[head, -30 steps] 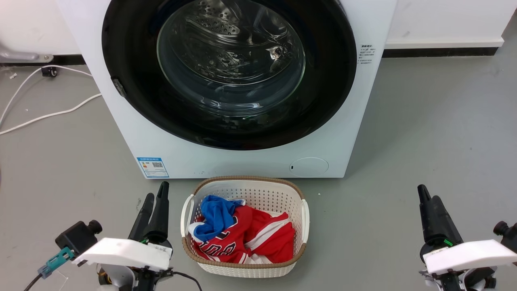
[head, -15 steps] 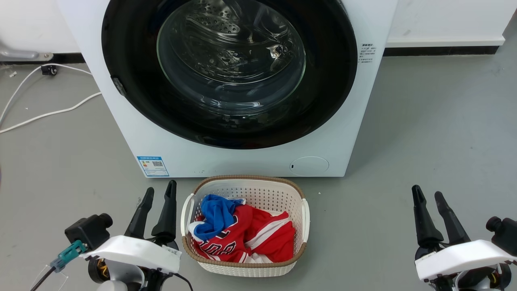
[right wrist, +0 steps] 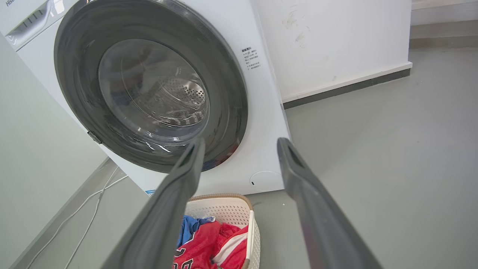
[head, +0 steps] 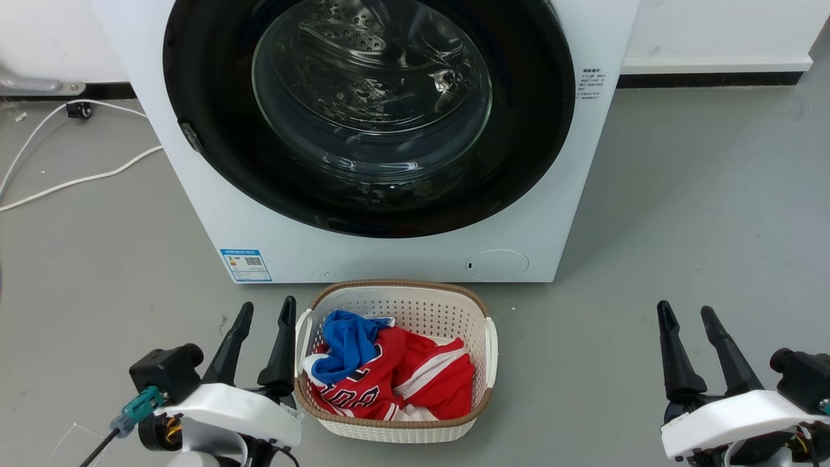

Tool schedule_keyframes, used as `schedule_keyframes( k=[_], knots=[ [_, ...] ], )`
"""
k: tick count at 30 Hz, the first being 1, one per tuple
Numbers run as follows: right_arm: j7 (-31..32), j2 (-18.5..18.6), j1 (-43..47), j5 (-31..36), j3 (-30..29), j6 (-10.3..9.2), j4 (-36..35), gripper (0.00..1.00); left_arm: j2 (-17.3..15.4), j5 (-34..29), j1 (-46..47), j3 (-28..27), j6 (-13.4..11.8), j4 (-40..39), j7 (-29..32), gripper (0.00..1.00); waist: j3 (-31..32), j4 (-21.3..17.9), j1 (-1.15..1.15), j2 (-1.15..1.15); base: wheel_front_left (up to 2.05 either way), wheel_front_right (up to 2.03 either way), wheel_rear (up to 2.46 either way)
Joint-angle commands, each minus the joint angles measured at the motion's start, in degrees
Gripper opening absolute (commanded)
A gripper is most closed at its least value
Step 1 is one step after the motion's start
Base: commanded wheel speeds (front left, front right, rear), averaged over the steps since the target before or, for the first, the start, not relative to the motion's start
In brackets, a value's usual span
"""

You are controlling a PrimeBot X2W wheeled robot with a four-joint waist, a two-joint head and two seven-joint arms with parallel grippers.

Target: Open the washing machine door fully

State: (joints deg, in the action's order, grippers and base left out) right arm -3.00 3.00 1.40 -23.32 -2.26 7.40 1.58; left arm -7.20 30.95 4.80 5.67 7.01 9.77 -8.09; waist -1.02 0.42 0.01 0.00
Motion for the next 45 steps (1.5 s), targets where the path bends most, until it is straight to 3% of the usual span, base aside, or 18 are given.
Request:
schedule_keyframes(
  k=[1,21,45],
  knots=[
    [-0.3,0.0,0.2,1.8,0.0,0.09,-1.0,1.00,-0.4,-1.9,0.8,0.4,-0.1,-0.2,-0.6,1.00,0.0,0.0,-0.01,0.00,0.00,0.00,0.00],
    [-1.4,-0.1,2.0,10.5,-0.6,0.11,-1.8,1.00,-0.3,-12.8,-0.4,2.3,-0.3,1.4,-3.4,1.00,0.7,0.2,-0.01,0.00,0.00,0.00,0.00],
    [-4.0,-0.2,2.6,18.6,-0.1,0.13,-1.5,1.00,0.6,-21.5,0.0,1.5,-0.1,1.7,-6.0,1.00,0.1,0.3,-0.01,0.00,0.00,0.00,0.00]
  ],
)
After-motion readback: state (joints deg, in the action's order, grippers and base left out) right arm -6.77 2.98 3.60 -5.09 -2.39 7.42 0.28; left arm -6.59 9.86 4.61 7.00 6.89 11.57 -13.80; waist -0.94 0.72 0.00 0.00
